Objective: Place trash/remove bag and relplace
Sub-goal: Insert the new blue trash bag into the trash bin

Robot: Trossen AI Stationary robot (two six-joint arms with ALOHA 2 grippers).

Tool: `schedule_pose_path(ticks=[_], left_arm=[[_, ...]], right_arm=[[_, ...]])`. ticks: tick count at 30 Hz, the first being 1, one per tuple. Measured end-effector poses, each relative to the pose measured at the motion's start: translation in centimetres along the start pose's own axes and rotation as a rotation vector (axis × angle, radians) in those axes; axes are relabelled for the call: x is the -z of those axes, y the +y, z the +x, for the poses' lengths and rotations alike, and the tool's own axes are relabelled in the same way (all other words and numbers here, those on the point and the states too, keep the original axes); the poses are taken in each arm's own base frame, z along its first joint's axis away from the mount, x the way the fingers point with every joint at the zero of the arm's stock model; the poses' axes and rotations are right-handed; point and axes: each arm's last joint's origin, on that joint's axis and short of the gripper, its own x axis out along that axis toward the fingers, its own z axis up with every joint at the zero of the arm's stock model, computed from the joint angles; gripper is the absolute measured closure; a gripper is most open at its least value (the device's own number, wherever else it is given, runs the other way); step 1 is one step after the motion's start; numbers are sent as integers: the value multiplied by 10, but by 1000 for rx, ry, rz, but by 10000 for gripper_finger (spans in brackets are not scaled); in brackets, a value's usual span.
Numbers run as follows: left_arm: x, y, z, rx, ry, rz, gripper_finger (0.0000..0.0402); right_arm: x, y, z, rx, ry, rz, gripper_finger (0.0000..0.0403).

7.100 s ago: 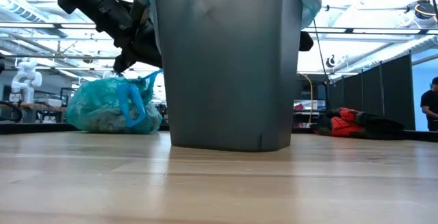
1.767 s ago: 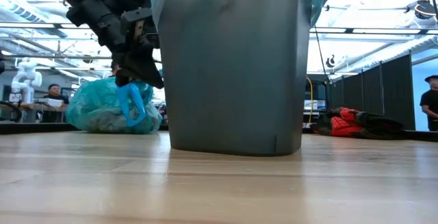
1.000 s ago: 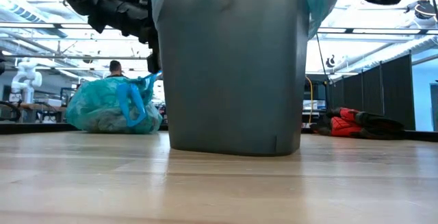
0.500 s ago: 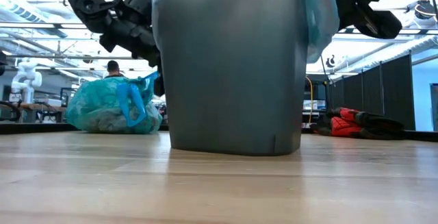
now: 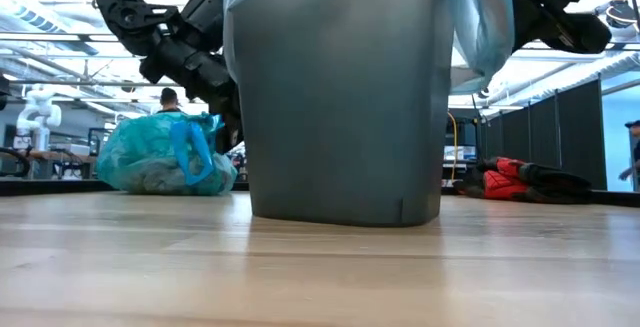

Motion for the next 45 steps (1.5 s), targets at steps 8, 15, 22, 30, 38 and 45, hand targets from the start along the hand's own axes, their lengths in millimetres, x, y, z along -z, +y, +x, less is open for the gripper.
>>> schedule_pose_path(ticks=[8, 15, 22, 30, 38, 45], left_arm=[[-12, 0, -10, 34, -72, -11, 402], [-22, -3, -26, 116, -84, -43, 402], [-20, -16, -37, 292, 33, -80, 402], [-2, -26, -38, 326, 97, -130, 402], [28, -32, -33, 285, 77, -150, 402], [36, -24, -17, 182, 48, -156, 402]], right_arm=[[-9, -8, -32, -118, -152, 35, 403], [-3, 0, -53, -267, -271, -9, 403], [51, 25, -58, -422, -436, 93, 403], [83, 51, -26, -465, -463, 221, 403], [81, 55, 7, -377, -409, 223, 403], [70, 44, 25, -240, -334, 211, 403]])
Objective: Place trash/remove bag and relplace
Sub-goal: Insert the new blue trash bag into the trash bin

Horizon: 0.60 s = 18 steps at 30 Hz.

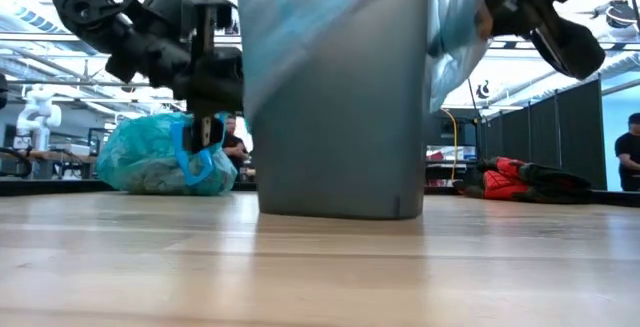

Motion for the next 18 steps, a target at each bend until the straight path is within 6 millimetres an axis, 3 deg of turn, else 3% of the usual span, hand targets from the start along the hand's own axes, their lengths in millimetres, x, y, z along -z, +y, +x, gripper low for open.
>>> schedule_pose_path(ticks=[7, 18], left_arm=[[3, 16, 8, -65, 26, -24, 402], [-14, 8, -16, -49, -74, -12, 402]], right_arm=[[-3, -6, 1, 48, 9, -38, 403], [-4, -8, -32, -21, 33, -107, 403]])
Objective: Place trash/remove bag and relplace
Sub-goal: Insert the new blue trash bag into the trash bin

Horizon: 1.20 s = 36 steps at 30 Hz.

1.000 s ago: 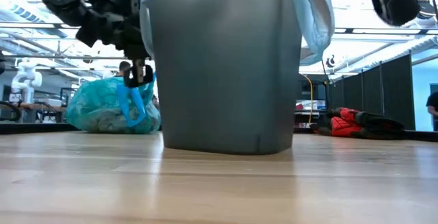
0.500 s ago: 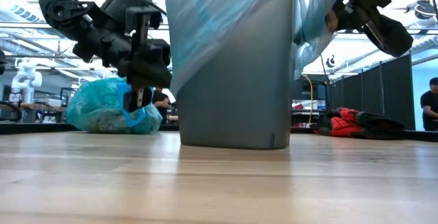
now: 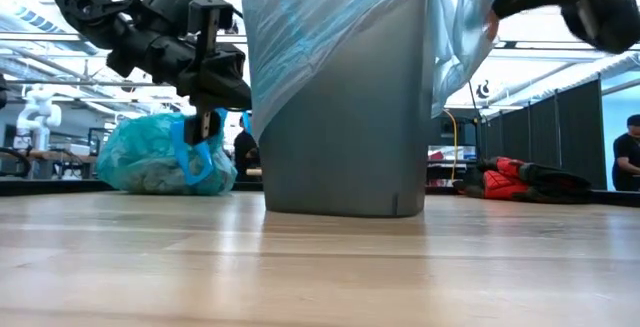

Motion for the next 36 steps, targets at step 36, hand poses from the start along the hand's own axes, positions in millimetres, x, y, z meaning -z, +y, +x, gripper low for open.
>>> schedule_pose_path(ticks=[36], left_arm=[[0, -2, -11, -43, -3, 35, 402]], right_arm=[[43, 0, 80, 77, 175, -197, 403]])
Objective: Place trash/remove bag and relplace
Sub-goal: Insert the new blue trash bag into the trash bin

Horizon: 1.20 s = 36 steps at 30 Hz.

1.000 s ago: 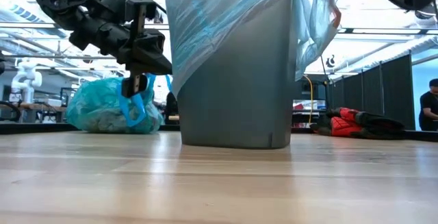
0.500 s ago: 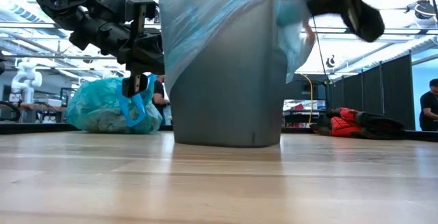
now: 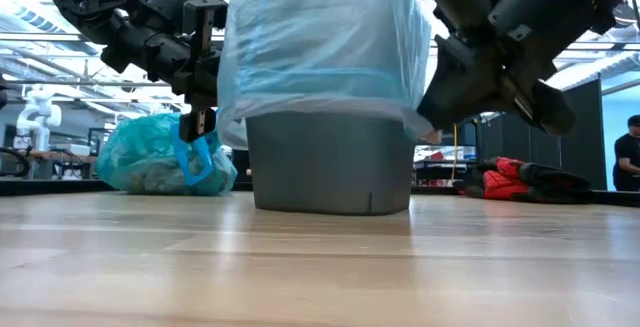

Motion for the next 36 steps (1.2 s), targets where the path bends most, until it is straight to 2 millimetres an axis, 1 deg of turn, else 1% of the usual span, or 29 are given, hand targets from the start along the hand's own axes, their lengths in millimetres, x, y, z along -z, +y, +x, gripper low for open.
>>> schedule_pose_path(ticks=[2, 4, 7, 9, 11, 14, 17, 20, 23, 26, 31, 36], left_arm=[[0, 0, 0, -1, -1, -1, 402], [0, 0, 0, -1, -1, -1, 402], [-1, 1, -1, -7, -9, -8, 402], [-3, 3, -2, -13, -18, -13, 402], [-5, 5, -3, -19, -30, -18, 402], [-9, 8, -5, -29, -50, -20, 402], [-14, 11, -8, -34, -86, -26, 402], [-20, 10, -10, -10, -139, -23, 402], [-26, 6, -11, 21, -201, -2, 402], [-27, 6, -7, 28, -218, 10, 402], [-18, 16, 12, -14, -179, 19, 402], [-12, 23, 30, -5, -180, 7, 402]], right_arm=[[3, 2, -2, -22, -2, 24, 403], [5, 7, -10, -69, -2, 39, 403], [4, 13, -30, -137, -13, 52, 403], [0, 14, -46, -163, -73, 75, 403], [-6, 11, -59, -165, -139, 128, 403], [-17, 1, -66, -117, -193, 228, 403], [-26, -8, -63, -71, -268, 326, 403], [-37, -9, -57, -67, -352, 423, 403], [-48, -10, -46, -43, -376, 474, 403], [-62, -13, -33, 10, -343, 477, 403], [-83, -23, -9, 115, -248, 409, 403], [-95, -34, 3, 200, -152, 353, 403]])
